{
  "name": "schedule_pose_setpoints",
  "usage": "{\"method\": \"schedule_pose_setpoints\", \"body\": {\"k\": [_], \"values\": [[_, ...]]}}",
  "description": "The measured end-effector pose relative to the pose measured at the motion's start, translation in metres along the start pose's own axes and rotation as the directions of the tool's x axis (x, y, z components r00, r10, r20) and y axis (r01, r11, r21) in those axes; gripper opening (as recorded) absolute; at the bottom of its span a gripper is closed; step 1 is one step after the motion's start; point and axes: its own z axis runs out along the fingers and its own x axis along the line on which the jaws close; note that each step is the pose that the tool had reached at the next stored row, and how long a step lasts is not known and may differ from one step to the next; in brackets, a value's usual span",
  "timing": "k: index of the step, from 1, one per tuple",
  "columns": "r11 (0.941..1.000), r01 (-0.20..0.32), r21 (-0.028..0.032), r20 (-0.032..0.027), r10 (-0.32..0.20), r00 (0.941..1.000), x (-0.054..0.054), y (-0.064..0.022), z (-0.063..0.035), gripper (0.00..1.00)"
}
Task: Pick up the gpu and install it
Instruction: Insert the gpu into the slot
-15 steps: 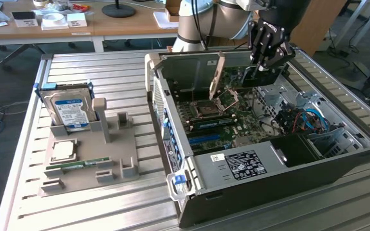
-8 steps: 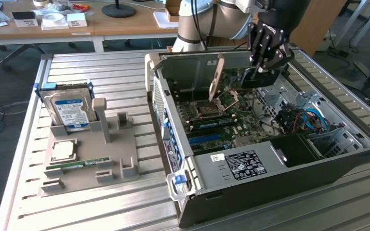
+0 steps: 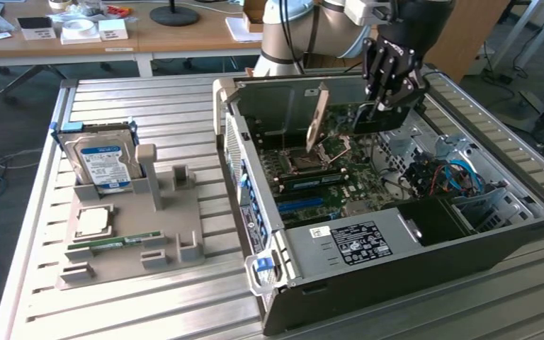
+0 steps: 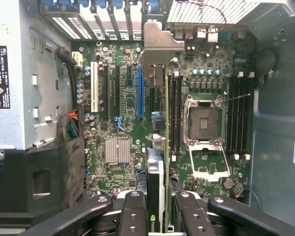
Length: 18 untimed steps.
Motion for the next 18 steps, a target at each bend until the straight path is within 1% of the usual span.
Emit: {"method": "schedule_pose_setpoints", "body": {"k": [12,18], "values": [[1.0000,0.000,-0.0009,-0.0001,0.000,1.0000,0.0002,0.0001,0.0091,0.27],[1.0000,0.000,-0.0009,0.0000,0.000,1.0000,0.0002,0.0001,0.0097,0.27]]}}
